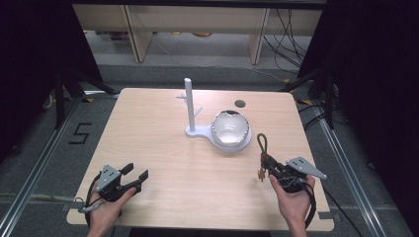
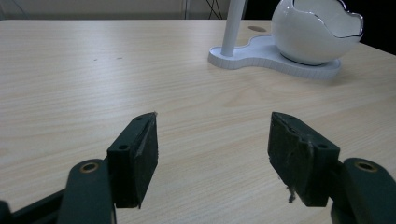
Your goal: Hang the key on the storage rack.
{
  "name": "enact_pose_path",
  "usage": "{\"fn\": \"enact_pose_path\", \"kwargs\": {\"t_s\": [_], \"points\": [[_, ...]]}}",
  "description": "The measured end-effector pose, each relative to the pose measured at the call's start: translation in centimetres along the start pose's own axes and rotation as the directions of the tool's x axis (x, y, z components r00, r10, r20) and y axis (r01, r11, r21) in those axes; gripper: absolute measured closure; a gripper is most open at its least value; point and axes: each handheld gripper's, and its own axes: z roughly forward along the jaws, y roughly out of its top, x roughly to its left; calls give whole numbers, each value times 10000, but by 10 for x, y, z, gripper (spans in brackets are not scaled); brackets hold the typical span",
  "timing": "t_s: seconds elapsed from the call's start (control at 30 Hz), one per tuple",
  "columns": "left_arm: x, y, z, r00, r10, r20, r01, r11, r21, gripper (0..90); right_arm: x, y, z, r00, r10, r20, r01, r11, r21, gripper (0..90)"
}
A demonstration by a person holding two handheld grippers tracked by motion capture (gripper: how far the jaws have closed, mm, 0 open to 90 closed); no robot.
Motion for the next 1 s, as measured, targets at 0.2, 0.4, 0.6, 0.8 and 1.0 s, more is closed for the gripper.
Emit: {"fn": "enact_pose_path", "kwargs": {"t_s": [0.2,0.4,0.6,0.8,1.0], "points": [[-4,6,-1,9989,-281,377,290,9993,-245,325,7,2,1,9999,139,-52,-139,9998,-160,794],[-11,14,-1,9981,-131,607,160,9988,-473,325,14,5,2,9991,243,-346,-260,9985,-481,794],[-18,23,0,9961,190,860,-150,9988,-469,362,19,10,5,9985,-116,-543,70,9964,-848,794],[-25,34,4,9929,406,1118,-340,9976,-598,384,23,12,7,9980,-183,-605,130,9961,-870,794],[-32,43,8,9879,608,1429,-514,9963,-690,388,27,14,7,9976,-237,-647,169,9945,-1032,794]]}}
